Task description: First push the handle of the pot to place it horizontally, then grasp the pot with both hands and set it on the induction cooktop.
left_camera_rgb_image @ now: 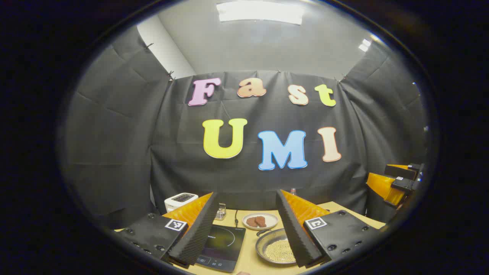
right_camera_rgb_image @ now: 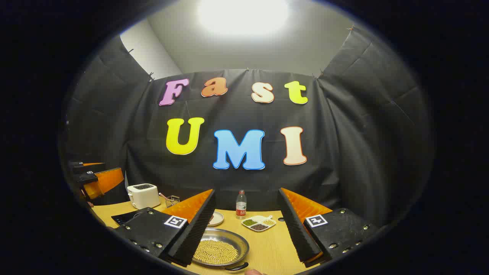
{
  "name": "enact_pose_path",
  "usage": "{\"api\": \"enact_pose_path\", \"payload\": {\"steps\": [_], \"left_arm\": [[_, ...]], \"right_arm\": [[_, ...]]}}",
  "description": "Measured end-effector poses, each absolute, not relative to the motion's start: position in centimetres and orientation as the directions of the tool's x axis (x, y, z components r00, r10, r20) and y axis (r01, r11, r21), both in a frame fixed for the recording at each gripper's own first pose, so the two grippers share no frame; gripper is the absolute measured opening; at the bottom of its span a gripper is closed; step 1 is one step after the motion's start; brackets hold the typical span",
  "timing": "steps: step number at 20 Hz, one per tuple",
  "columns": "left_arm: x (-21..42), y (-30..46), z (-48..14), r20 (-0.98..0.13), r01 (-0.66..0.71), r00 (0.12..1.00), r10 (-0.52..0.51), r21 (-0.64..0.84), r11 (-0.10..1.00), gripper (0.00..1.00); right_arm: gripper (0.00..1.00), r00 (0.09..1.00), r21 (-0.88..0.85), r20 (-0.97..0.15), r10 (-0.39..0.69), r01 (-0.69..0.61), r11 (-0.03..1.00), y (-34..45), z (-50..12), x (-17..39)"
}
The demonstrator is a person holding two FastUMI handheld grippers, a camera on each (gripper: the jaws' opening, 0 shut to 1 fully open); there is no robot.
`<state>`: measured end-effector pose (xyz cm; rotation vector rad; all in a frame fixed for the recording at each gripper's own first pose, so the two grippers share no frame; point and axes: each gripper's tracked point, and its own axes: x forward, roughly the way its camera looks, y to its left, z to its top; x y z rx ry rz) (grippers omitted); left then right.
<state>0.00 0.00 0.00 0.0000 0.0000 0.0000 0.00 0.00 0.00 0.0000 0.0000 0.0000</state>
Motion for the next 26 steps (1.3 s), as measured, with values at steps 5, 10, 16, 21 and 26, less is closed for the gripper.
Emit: {"api": "enact_pose_path", "payload": {"steps": [5,10,16,21,26], "left_arm": [[-0.3,-0.3,0.3,0.004,0.020,1.000,-0.019,-0.017,1.000,0.97],[-0.6,0.1,0.8,0.019,0.028,0.999,-0.028,-0.009,1.000,0.96],[-0.8,0.3,0.6,0.027,0.046,0.999,-0.046,0.013,0.999,0.96],[-0.7,0.7,0.6,0.033,0.056,0.998,-0.057,0.011,0.998,0.96],[-0.5,1.6,0.9,0.039,0.063,0.997,-0.064,0.019,0.998,0.98]], "right_arm": [[0.97,1.000,-0.007,-0.001,-0.011,0.011,1.000,0.1,0.2,-0.1],[0.97,1.000,-0.013,-0.008,-0.016,0.016,1.000,0.3,0.2,-0.4],[0.97,1.000,-0.014,-0.023,-0.021,0.021,1.000,1.1,-0.2,-0.4],[0.97,0.999,-0.005,-0.046,-0.016,0.016,1.000,2.0,-0.7,-0.4],[0.93,0.998,-0.008,-0.066,-0.019,0.019,1.000,2.6,-1.0,-0.3]]}}
